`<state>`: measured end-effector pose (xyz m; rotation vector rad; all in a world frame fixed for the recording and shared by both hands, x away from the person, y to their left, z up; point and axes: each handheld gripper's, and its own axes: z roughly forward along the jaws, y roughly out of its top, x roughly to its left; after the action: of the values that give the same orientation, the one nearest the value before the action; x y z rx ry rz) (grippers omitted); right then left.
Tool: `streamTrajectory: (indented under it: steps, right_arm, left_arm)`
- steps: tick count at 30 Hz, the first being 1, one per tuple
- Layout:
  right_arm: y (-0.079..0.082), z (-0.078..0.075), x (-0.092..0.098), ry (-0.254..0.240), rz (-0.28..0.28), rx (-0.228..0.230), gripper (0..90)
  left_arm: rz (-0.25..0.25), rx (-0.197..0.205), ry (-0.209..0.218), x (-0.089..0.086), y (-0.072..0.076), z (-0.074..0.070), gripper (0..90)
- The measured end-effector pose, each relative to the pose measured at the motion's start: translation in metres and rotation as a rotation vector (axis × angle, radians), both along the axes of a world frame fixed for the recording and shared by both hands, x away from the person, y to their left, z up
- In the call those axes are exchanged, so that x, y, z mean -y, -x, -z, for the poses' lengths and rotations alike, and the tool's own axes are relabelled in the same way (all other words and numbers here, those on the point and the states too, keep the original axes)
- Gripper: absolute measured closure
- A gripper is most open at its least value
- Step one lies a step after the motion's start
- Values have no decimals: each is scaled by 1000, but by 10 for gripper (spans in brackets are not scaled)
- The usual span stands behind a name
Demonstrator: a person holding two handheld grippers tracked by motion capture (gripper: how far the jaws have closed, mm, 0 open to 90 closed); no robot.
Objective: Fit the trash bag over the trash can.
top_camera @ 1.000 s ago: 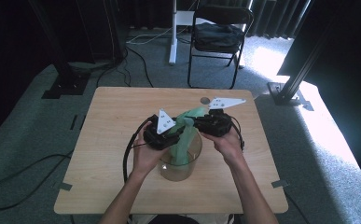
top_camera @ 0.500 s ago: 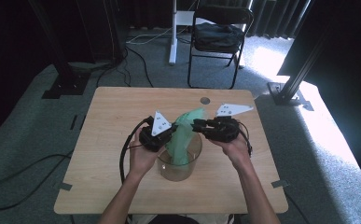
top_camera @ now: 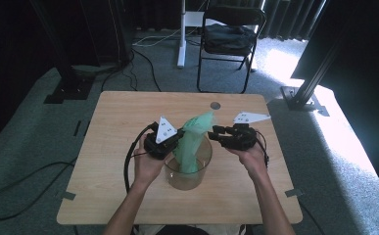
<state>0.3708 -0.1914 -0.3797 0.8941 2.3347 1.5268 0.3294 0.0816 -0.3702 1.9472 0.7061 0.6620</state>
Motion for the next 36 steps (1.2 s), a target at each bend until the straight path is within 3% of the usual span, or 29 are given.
streamTrajectory:
  steps: [5, 13, 26, 29, 31, 33, 36]
  right_arm:
    - [-1, -1, -6, 6, -3, 11, 605]
    - [0, 0, -17, 54, -30, 17, 900]
    - [1, 3, -8, 61, -9, 8, 900]
    - [0, 2, -6, 43, 7, 28, 695]
    - [-1, 1, -6, 43, 22, 35, 664]
    - [-3, -1, -8, 37, 31, 38, 573]
    - [-4, -3, -14, 42, 15, 51, 537]
  left_arm:
    - [1, 3, 4, -1, 2, 0, 900]
    - [-6, 3, 18, -5, 2, 0, 900]
    - [-42, -18, 52, -22, -1, 5, 890]
    - [-43, -16, 47, -22, -1, 5, 891]
    - [-42, -15, 48, -22, 0, 5, 891]
    - [-36, -16, 48, -21, 0, 5, 891]
    - [-33, -14, 51, -21, 1, 5, 891]
